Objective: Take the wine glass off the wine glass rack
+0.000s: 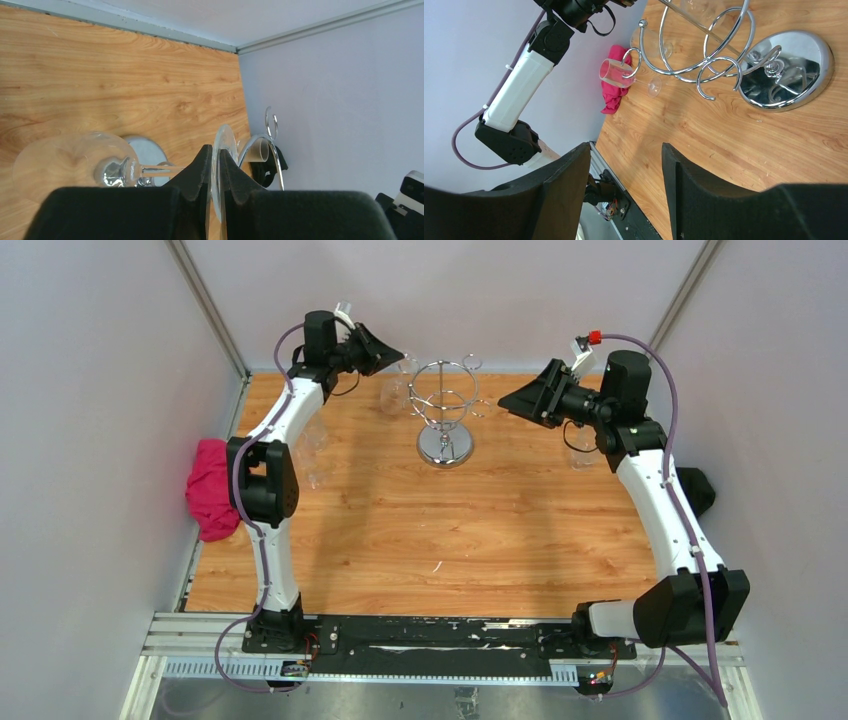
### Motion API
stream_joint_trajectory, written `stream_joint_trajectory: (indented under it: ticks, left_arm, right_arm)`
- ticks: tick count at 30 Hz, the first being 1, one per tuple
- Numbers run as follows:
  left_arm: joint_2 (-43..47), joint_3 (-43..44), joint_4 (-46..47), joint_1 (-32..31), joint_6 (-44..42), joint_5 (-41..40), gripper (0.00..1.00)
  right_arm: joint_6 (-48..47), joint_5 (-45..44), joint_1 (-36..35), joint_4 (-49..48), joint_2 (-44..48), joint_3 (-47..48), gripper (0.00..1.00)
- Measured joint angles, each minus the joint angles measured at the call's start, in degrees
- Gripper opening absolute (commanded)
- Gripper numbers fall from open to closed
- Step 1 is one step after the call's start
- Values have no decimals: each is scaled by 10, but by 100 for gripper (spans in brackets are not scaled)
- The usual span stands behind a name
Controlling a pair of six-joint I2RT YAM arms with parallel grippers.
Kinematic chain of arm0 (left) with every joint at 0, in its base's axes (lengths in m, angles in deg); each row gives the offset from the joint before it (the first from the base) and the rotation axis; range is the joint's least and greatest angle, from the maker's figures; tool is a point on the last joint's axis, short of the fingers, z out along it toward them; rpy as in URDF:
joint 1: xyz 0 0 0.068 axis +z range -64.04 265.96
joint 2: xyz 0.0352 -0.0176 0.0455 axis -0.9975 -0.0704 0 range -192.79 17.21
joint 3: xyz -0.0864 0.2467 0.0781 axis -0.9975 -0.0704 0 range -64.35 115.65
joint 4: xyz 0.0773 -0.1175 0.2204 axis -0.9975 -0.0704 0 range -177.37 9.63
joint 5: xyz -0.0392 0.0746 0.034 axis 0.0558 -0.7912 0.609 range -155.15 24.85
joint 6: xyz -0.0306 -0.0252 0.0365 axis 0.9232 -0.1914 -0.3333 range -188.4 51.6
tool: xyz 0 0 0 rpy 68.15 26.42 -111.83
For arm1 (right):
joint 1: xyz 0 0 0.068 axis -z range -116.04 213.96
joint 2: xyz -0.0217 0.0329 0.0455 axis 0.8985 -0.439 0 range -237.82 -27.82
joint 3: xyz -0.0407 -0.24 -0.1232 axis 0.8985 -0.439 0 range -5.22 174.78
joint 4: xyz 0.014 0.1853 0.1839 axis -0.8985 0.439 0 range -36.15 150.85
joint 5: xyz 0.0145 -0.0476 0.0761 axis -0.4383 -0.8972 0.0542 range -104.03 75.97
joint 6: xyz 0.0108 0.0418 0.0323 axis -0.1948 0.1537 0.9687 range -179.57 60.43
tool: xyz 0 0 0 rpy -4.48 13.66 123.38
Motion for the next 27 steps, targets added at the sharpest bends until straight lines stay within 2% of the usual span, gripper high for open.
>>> stream_joint_trajectory:
  ticks: [12, 27]
  left_arm:
    - [0, -16, 45, 5, 57, 10, 0]
    - [0, -16, 69, 12, 85, 9, 0]
  right_arm:
    - [5, 5, 0, -5, 0, -2, 59]
    - [7, 9, 0, -7, 5, -7, 60]
